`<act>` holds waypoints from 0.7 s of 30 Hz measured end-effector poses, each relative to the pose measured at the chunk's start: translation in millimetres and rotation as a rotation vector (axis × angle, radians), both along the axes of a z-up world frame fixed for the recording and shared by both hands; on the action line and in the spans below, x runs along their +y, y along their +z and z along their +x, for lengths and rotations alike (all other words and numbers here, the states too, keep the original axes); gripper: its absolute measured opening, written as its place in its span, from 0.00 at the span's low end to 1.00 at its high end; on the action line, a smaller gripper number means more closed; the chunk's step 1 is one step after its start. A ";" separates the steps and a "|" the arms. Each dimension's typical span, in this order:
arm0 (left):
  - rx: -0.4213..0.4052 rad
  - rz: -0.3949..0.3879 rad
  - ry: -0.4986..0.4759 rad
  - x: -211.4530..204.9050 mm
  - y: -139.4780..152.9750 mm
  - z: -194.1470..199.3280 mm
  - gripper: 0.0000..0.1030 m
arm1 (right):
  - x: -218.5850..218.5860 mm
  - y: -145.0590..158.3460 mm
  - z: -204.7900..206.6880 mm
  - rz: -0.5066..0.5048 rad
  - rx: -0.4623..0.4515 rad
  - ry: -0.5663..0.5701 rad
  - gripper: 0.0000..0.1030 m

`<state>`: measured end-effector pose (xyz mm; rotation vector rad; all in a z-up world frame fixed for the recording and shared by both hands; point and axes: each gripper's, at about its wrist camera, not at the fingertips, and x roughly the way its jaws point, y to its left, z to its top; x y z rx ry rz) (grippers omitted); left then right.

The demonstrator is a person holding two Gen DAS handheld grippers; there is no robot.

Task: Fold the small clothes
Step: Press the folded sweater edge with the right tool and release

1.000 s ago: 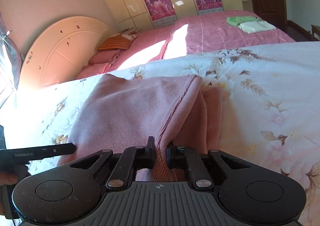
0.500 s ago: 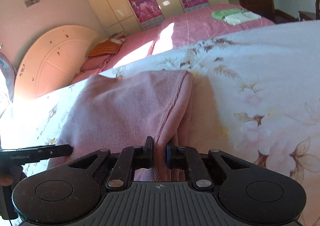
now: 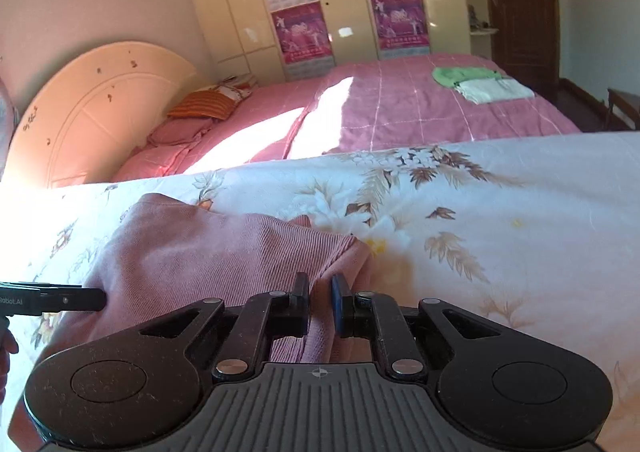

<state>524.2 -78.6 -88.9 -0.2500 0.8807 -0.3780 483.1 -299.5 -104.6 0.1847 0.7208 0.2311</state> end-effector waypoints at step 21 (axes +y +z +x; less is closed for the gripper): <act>-0.076 0.140 -0.008 -2.2 34.5 -64.3 0.61 | 3.2 31.8 -104.9 0.076 0.001 -0.028 0.46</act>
